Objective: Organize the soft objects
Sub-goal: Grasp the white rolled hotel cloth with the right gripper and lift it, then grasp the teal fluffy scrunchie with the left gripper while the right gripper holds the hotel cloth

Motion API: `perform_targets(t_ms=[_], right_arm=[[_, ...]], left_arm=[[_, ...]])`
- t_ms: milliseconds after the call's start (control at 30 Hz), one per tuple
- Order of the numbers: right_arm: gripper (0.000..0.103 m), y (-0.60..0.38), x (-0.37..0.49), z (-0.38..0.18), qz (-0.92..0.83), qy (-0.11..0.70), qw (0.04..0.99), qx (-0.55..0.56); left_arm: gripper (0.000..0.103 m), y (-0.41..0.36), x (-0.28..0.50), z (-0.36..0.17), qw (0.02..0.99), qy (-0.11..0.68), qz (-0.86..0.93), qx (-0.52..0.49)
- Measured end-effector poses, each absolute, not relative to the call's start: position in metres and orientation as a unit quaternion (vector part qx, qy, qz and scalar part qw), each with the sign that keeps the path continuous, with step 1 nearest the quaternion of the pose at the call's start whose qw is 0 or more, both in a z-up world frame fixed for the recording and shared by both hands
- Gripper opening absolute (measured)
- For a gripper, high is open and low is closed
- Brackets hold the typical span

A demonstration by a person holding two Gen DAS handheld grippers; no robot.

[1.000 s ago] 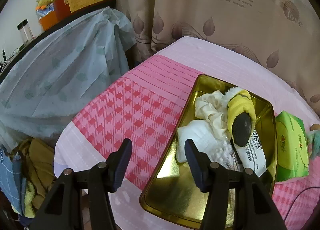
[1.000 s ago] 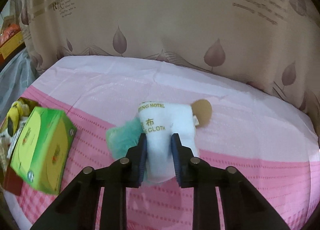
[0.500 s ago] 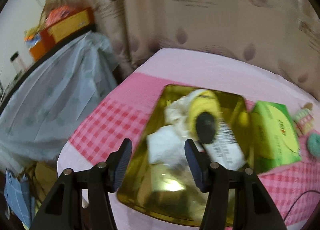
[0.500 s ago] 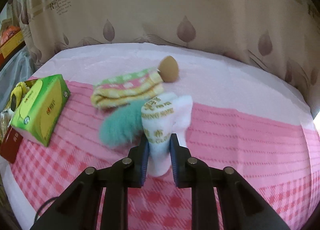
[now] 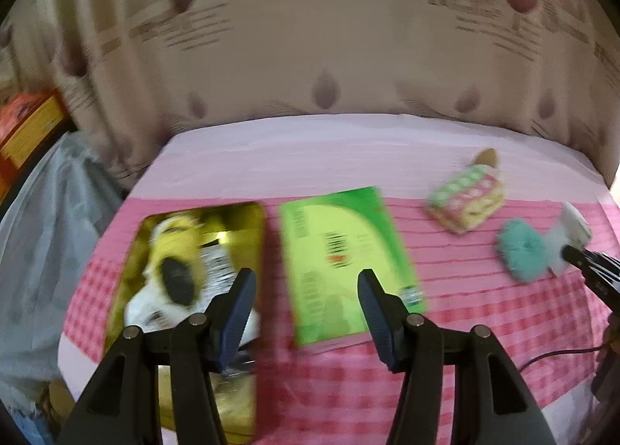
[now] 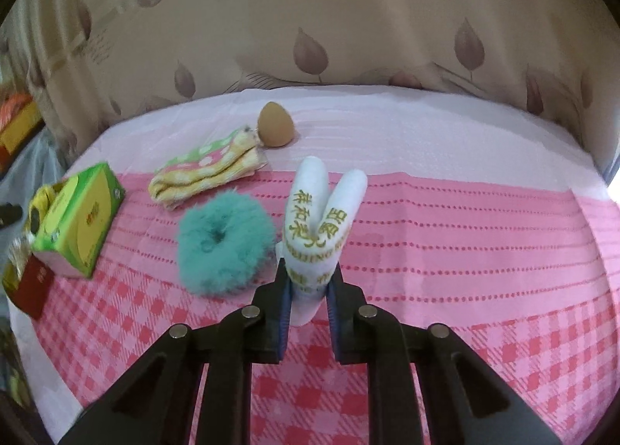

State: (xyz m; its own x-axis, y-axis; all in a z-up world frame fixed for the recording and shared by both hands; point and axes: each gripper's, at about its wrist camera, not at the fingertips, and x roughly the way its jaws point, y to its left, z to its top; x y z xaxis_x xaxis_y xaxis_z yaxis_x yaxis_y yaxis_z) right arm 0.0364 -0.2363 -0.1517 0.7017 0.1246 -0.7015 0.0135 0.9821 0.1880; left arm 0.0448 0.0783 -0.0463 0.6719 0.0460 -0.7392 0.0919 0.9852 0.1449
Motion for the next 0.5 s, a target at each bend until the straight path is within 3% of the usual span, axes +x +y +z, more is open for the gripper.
perform_targets(t_ms=[333, 500], right_arm=[[0.019, -0.246, 0.064, -0.152, 0.042, 0.371, 0.919, 0.13], [0.033, -0.251, 0.076, -0.153, 0.045, 0.362, 0.919, 0.149]], left_arm=[[0.056, -0.01, 0.058, -0.056, 0.898, 0.41, -0.092, 0.128], [0.056, -0.045, 0.067, -0.066, 0.891, 0.418, -0.123, 0.131]])
